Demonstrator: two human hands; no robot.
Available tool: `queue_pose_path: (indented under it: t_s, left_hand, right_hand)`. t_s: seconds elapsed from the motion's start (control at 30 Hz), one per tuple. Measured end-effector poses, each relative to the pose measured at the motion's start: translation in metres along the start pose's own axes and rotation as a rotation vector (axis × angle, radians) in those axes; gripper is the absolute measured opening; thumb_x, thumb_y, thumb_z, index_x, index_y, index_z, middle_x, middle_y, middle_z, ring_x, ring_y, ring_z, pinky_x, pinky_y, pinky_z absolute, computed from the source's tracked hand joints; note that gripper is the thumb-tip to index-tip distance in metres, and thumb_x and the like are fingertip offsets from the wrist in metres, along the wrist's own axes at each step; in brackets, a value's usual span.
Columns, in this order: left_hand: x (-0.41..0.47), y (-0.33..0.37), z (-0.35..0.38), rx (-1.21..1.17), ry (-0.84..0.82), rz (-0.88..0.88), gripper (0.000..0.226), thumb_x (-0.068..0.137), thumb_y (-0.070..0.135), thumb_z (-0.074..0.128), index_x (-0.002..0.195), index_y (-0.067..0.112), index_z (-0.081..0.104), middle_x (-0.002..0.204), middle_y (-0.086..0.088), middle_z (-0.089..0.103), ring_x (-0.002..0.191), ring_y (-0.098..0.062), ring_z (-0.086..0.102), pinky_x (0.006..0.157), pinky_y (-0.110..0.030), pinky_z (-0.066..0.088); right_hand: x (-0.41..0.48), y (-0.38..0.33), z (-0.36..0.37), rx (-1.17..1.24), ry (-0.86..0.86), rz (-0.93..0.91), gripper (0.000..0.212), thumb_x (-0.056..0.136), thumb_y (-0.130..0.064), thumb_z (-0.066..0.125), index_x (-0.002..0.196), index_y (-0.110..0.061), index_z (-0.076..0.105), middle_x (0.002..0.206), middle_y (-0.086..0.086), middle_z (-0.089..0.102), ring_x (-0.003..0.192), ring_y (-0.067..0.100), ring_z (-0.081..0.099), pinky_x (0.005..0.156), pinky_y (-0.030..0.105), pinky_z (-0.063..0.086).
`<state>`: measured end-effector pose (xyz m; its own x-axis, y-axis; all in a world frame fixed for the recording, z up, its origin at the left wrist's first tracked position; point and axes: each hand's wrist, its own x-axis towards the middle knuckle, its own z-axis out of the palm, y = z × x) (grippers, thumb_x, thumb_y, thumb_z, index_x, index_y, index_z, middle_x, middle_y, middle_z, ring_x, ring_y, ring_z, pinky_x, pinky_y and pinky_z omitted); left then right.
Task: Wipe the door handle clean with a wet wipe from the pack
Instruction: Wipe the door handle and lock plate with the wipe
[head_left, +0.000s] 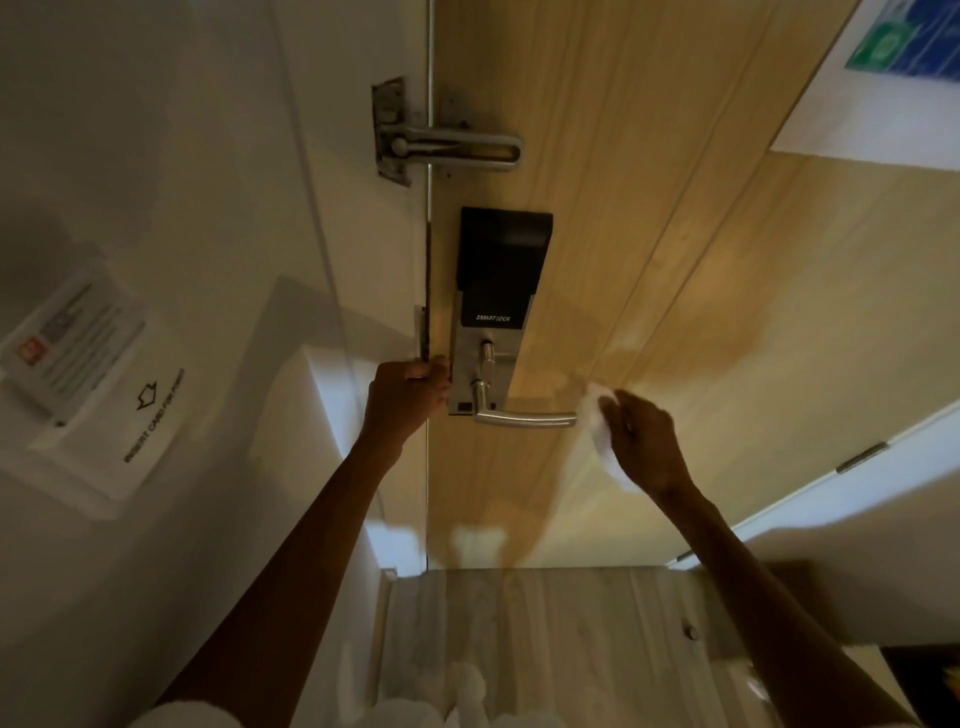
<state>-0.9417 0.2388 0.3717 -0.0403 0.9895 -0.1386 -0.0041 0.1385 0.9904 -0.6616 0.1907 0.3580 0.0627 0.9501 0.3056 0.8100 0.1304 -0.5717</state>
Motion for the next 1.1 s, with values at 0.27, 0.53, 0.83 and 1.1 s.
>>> queue_pose_path:
  t_s: [0.27, 0.53, 0.83, 1.1]
  left_hand:
    - [-0.006, 0.001, 0.002, -0.029, -0.001, -0.023, 0.019, 0.091, 0.021, 0.065, 0.076, 0.013, 0.072, 0.072, -0.008, 0.063, 0.071, -0.014, 0.06, 0.07, -0.028, 0.048]
    - [-0.003, -0.004, -0.001, 0.038, 0.004, 0.008, 0.02, 0.091, 0.024, 0.065, 0.077, 0.012, 0.073, 0.064, 0.0, 0.063, 0.063, -0.01, 0.06, 0.061, -0.023, 0.047]
    - [-0.001, -0.008, -0.001, 0.156, 0.039, 0.072, 0.015, 0.09, 0.027, 0.066, 0.077, 0.029, 0.074, 0.077, -0.007, 0.073, 0.078, -0.023, 0.071, 0.081, -0.039, 0.056]
    - [-0.004, -0.005, -0.001, 0.144, 0.047, 0.071, 0.009, 0.089, 0.024, 0.068, 0.083, 0.028, 0.075, 0.077, -0.005, 0.073, 0.077, -0.023, 0.071, 0.081, -0.04, 0.057]
  right_hand:
    - [0.022, -0.069, 0.003, 0.974, 0.264, 0.402, 0.021, 0.092, -0.011, 0.061, 0.109, -0.023, 0.065, 0.111, 0.007, 0.07, 0.104, 0.021, 0.066, 0.086, 0.039, 0.055]
    - [-0.005, -0.055, 0.018, 0.382, 0.14, 0.113, 0.021, 0.095, -0.01, 0.058, 0.115, -0.012, 0.062, 0.101, -0.006, 0.067, 0.09, 0.009, 0.064, 0.082, 0.03, 0.056]
    - [-0.006, -0.034, 0.024, -0.012, 0.013, -0.108, 0.026, 0.083, -0.009, 0.072, 0.108, -0.008, 0.066, 0.1, 0.011, 0.065, 0.086, 0.026, 0.061, 0.075, 0.036, 0.052]
    - [0.0, -0.038, 0.012, 0.11, 0.004, -0.027, 0.054, 0.074, -0.015, 0.082, 0.109, -0.021, 0.042, 0.095, -0.004, 0.062, 0.081, 0.013, 0.06, 0.064, 0.025, 0.051]
